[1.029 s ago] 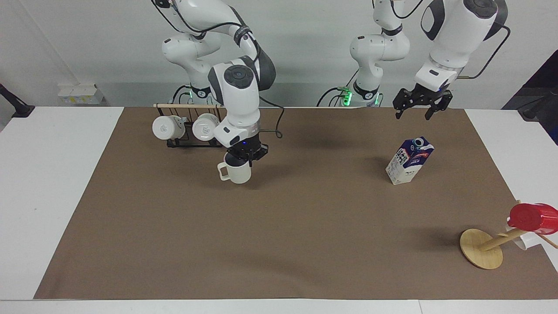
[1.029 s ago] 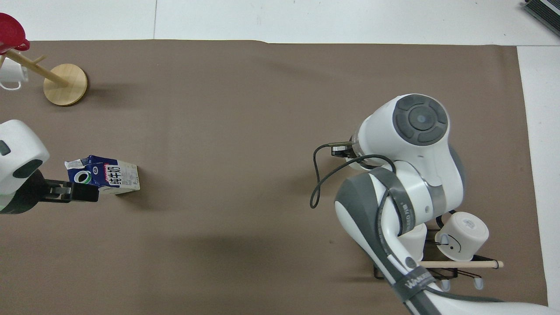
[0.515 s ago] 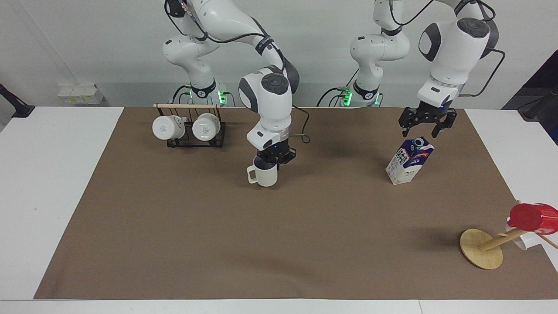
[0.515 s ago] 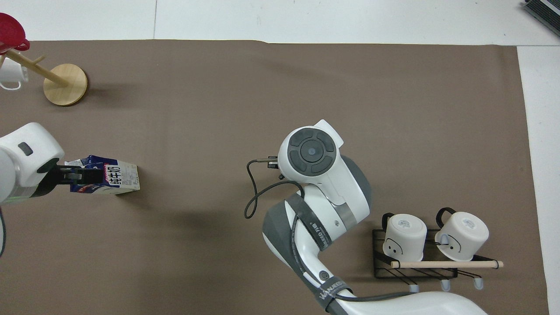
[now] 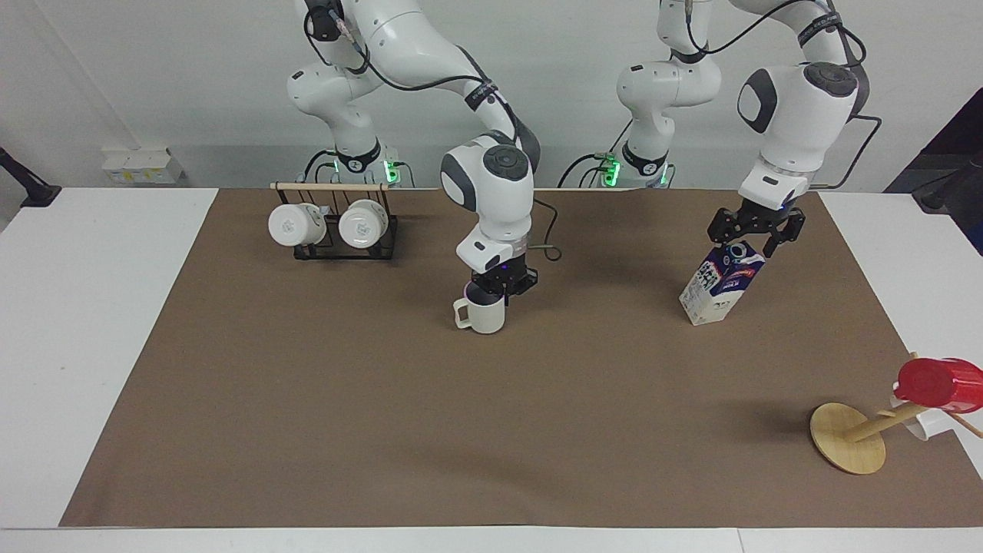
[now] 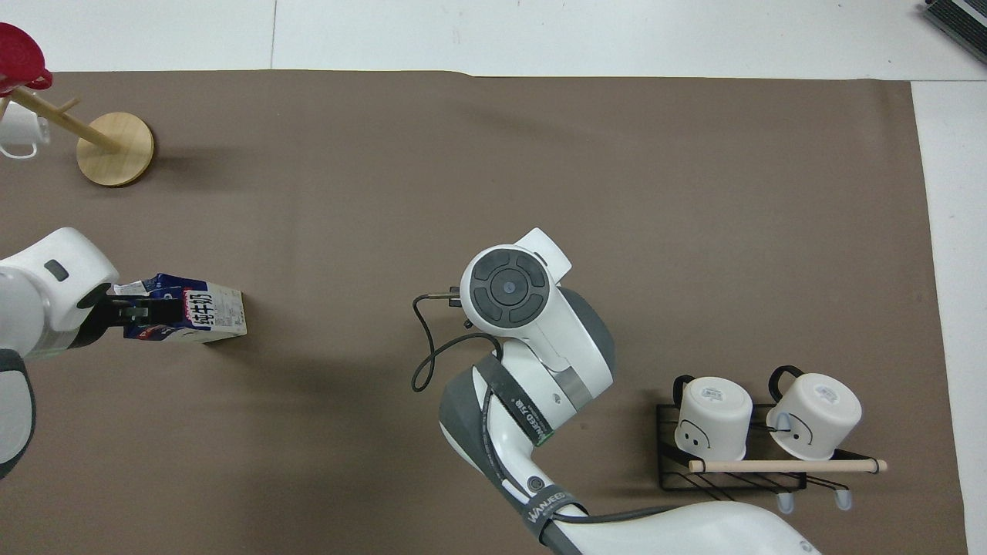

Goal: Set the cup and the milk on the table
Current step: 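Lift the mug with the right gripper while the left gripper grasps the carton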

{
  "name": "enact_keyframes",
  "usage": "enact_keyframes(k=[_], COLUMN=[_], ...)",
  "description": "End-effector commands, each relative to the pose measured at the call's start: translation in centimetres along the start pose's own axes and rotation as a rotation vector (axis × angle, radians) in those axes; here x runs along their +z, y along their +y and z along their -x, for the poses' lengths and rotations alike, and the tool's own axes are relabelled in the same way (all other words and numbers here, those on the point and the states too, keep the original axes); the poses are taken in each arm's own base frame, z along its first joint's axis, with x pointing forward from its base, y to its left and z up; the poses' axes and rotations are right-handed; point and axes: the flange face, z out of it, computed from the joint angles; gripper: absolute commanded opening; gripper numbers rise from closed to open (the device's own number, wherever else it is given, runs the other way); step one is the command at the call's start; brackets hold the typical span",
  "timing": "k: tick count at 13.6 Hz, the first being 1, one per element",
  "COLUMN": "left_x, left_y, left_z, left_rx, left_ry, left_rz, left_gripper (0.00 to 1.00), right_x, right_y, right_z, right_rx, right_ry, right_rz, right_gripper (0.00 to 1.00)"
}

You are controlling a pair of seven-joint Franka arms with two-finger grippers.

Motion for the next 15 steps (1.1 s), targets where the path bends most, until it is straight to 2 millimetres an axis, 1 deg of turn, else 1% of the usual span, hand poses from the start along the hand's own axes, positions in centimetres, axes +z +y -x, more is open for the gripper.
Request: enact_keyframes(k=[1,2,3,4,5,6,7,8,10,11,12,13,15], left_x=[0.6,0.6,0.6,0.8,0.9,1.1,1.1,1.1,1.1,1.1,1.0,0.9,0.3], left_y=[0.2,0.2,0.1,0.1,0.0,0.0,0.0,0.0,0.1,0.3,0.3,0.3,0.2], left_z=[0.1,0.1,0.0,0.0,0.0,-0.1,-0.1,-0.1,-0.1,0.0,-0.1,-0.2,-0.5], left_rx=[-0.013,-0.010,-0.012,-0.011,-0.016,-0.016,-0.016,-0.016,-0.021,-0.018,-0.018,-0.019,-0.021], left_ry=[0.016,0.019,0.023,0.021,0.020,0.017,0.016,0.016,0.014,0.015,0.015,0.016,0.021], left_rz=[-0.013,-0.013,-0.013,-0.012,-0.013,-0.012,-0.012,-0.012,-0.012,-0.011,-0.011,-0.011,-0.012], left_gripper=[1.00,0.99,0.95,0.91,0.90,0.86,0.80,0.72,0.63,0.56,0.52,0.47,0.43], right_x=[0.2,0.3,0.4,0.4,0.4,0.4,0.3,0.4,0.5,0.5,0.5,0.4,-0.1], right_y=[0.0,0.0,0.1,0.0,-0.4,-0.4,-0.4,-0.4,-0.4,-0.5,-0.4,-0.5,-0.6], right_z=[0.0,0.1,0.1,0.3,0.8,0.7,0.8,1.0,1.1,1.1,1.1,1.2,1.1], right_rx=[0.008,0.008,0.000,-0.022,-0.037,-0.039,-0.040,-0.041,-0.039,-0.029,-0.026,-0.026,-0.027], right_ry=[-0.002,-0.006,-0.009,-0.010,-0.015,-0.015,-0.016,-0.019,-0.025,-0.031,-0.036,-0.041,-0.034], right_rz=[-0.012,-0.009,-0.008,-0.008,-0.011,-0.011,-0.012,-0.011,-0.013,-0.023,-0.022,-0.019,-0.015], right_gripper=[0.00,0.00,0.00,0.00,0.00,0.00,0.00,0.00,0.01,0.37,0.90,1.00,1.00])
